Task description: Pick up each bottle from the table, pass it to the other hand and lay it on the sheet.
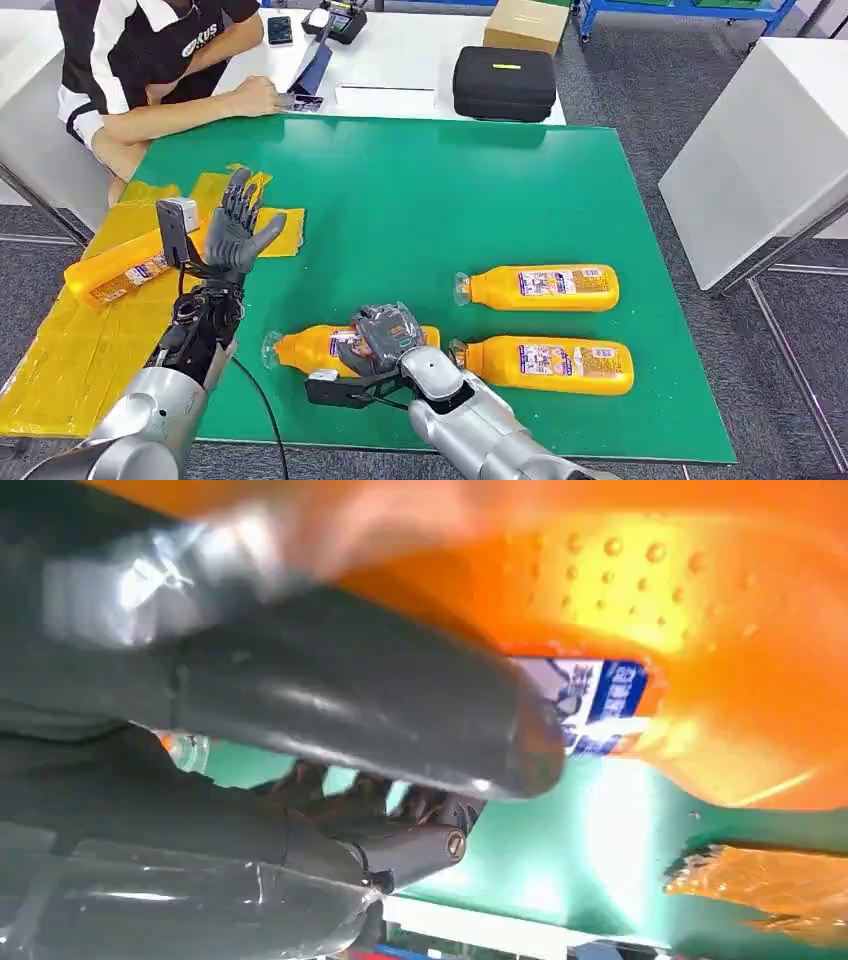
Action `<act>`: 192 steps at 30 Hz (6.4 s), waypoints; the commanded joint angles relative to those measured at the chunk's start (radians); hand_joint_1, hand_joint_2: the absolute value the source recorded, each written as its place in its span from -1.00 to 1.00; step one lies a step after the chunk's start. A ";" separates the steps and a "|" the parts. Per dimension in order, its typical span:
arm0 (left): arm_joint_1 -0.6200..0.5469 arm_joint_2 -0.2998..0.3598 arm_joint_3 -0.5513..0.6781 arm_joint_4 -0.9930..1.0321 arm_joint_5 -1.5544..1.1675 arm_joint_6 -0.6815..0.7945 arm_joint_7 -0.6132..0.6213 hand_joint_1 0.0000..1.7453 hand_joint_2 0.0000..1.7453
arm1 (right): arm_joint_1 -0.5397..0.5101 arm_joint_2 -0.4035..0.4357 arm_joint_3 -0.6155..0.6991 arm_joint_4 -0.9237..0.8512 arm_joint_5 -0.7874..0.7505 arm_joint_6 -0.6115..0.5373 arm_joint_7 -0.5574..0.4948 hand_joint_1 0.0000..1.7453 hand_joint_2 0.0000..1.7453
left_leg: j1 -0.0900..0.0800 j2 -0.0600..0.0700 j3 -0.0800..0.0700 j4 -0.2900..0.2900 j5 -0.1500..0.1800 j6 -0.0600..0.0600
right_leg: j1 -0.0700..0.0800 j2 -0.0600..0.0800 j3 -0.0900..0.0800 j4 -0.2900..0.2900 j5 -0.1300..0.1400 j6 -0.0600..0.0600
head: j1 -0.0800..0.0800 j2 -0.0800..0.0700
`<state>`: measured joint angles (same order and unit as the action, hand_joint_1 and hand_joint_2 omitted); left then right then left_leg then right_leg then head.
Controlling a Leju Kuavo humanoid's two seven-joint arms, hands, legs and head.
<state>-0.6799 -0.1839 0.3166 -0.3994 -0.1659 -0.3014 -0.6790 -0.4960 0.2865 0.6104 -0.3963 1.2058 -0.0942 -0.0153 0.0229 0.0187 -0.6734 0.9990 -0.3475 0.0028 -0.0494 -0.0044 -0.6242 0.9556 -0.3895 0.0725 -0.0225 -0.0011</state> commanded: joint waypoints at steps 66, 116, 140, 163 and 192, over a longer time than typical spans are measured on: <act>0.035 0.014 -0.229 -0.084 0.176 -0.012 -0.019 -1.00 1.00 | 0.315 -0.352 -0.097 -0.524 -0.031 0.003 -0.326 -1.00 1.00 | 0.000 -0.004 -0.005 0.000 -0.001 0.000 | 0.001 -0.001 0.001 0.001 0.001 -0.002 | 0.000 0.000; 0.030 -0.025 -0.260 -0.039 0.203 -0.010 -0.019 -1.00 1.00 | -0.070 -0.114 -0.094 0.136 0.085 0.170 -0.205 -1.00 1.00 | 0.001 -0.001 0.007 -0.001 0.001 -0.001 | 0.002 -0.001 0.001 -0.001 0.002 -0.004 | 0.000 0.000; 0.075 -0.006 -0.267 -0.095 0.227 -0.035 -0.019 -1.00 1.00 | -0.105 -0.106 -0.121 0.154 0.031 0.205 -0.174 1.00 1.00 | 0.001 -0.002 0.010 -0.001 0.000 -0.001 | 0.002 -0.001 0.004 -0.001 0.001 -0.005 | 0.000 0.000; 0.073 -0.018 -0.260 -0.097 0.182 -0.003 -0.019 -1.00 1.00 | -0.092 -0.023 -0.565 -0.042 -0.494 -0.451 -0.611 1.00 1.00 | -0.001 -0.010 -0.012 0.001 0.006 0.002 | 0.000 -0.009 -0.002 0.001 0.006 -0.002 | -0.001 0.000; 0.092 -0.073 -0.348 -0.181 0.214 -0.171 0.004 -1.00 1.00 | -0.103 -0.018 -0.566 -0.056 -0.683 -0.413 -0.675 1.00 1.00 | -0.001 -0.005 -0.011 0.002 0.004 0.002 | 0.001 -0.005 -0.004 0.002 0.005 -0.003 | -0.002 0.000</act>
<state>-0.5687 -0.2640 -0.0023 -0.5711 0.0435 -0.4673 -0.6863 -0.5548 0.2682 0.0641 -0.4669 0.5291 -0.5131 -0.6920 0.0222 0.0132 -0.6898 0.9992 -0.3398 0.0042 -0.0492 -0.0105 -0.6329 0.9558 -0.3810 0.0749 -0.0244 -0.0011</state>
